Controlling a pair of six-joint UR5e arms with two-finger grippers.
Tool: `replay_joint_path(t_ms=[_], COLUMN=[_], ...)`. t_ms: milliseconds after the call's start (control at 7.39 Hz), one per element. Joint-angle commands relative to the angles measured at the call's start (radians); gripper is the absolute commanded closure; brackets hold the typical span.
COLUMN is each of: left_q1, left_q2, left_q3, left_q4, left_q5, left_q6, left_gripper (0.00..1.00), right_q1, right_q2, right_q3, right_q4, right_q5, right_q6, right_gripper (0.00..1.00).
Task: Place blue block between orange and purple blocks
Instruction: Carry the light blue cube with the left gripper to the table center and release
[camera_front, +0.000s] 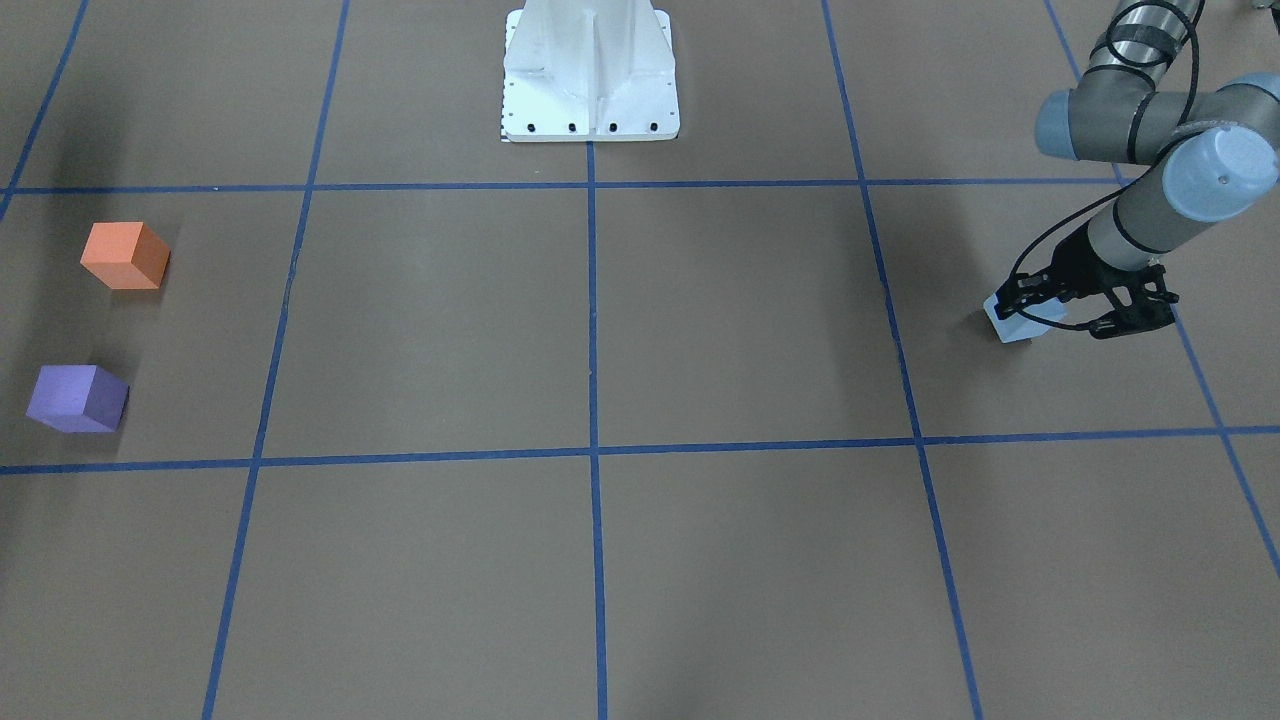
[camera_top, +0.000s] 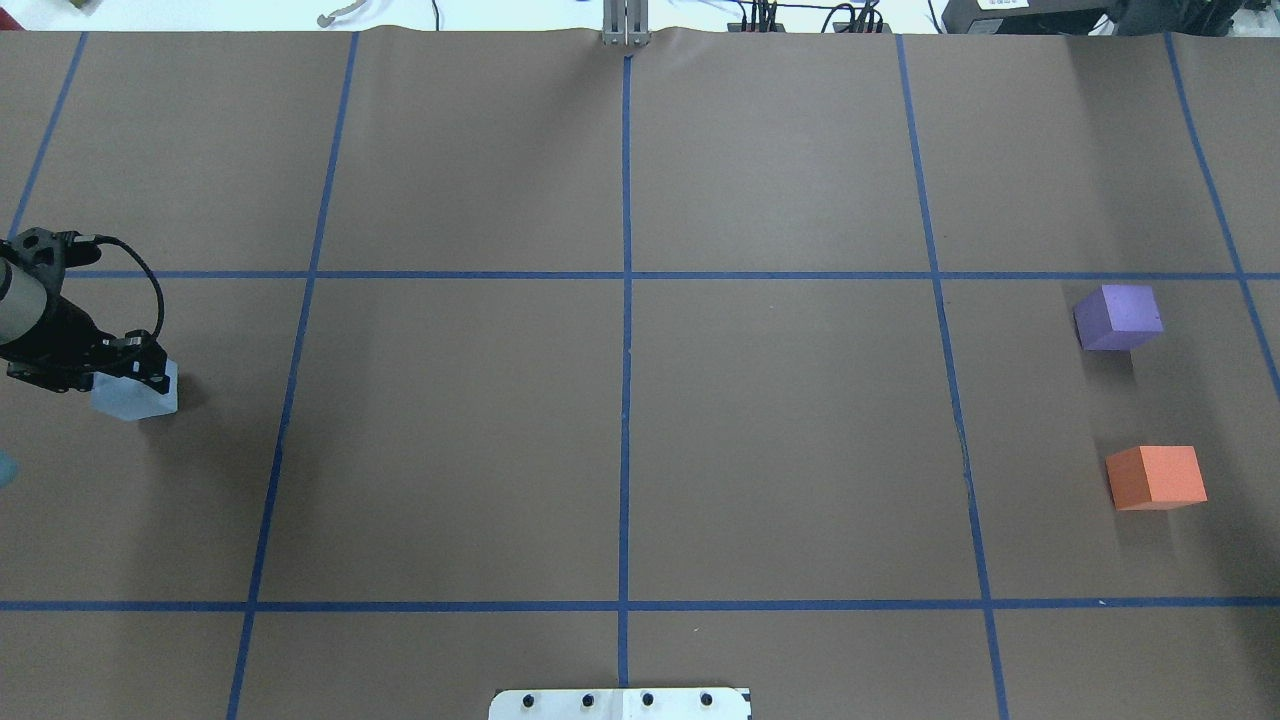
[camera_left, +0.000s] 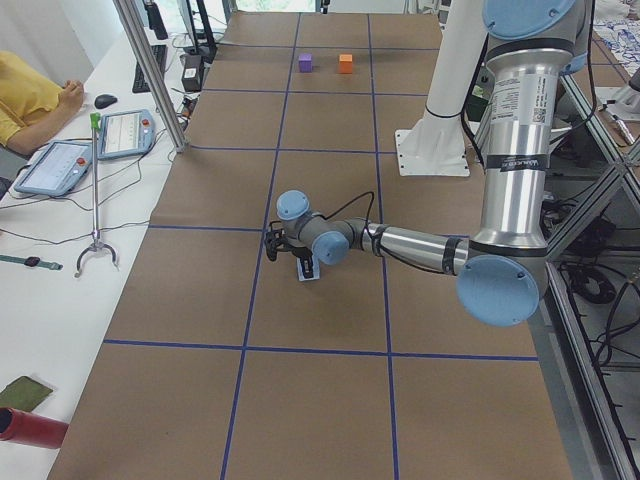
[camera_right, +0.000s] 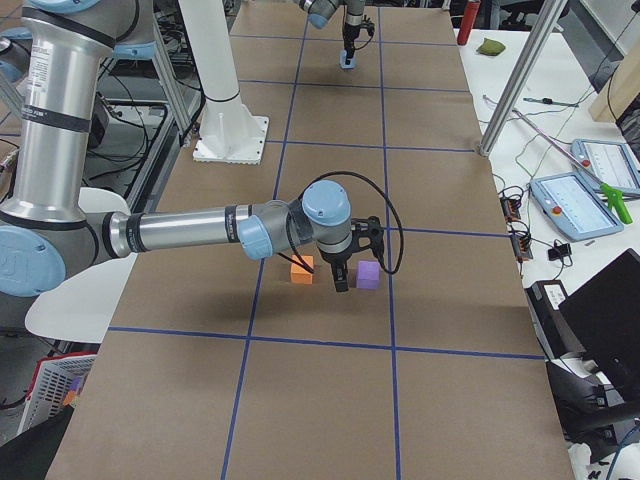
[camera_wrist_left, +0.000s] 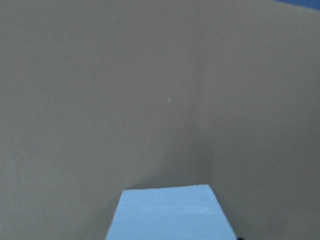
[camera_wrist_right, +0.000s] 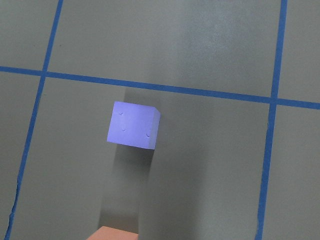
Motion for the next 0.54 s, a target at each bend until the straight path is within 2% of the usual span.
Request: replay_joint_path(t_ms=[0,135,271,406], left_q1=[0.09,0.171,0.23,0.328], left_q2=[-0.288,-0.459,-0.569,-0.657], left_q3=[-0.034,-0.03,-0.028,0.004], left_q4=[0.178,0.347,0.43,0.44], left_q5=[0.003,0.012,0.091,0.212], left_q6=[-0.124,-0.126,-0.128,-0.135], left_gripper=[1.0,1.0,1.0,1.0], right_q1=[-0.003,-0.004,-0.011,-0.021], right_q2=[0.0,0.001,0.005,0.006], right_q3=[0.0,0.0,0.0,-0.002], right_q4=[0.001,0.001,0.001,0.001], right_q5=[0.0,0.003,0.003,0.003], right_q6=[0.001,0.002,0.002,0.004], right_gripper=[0.0,0.0,0.0,0.0])
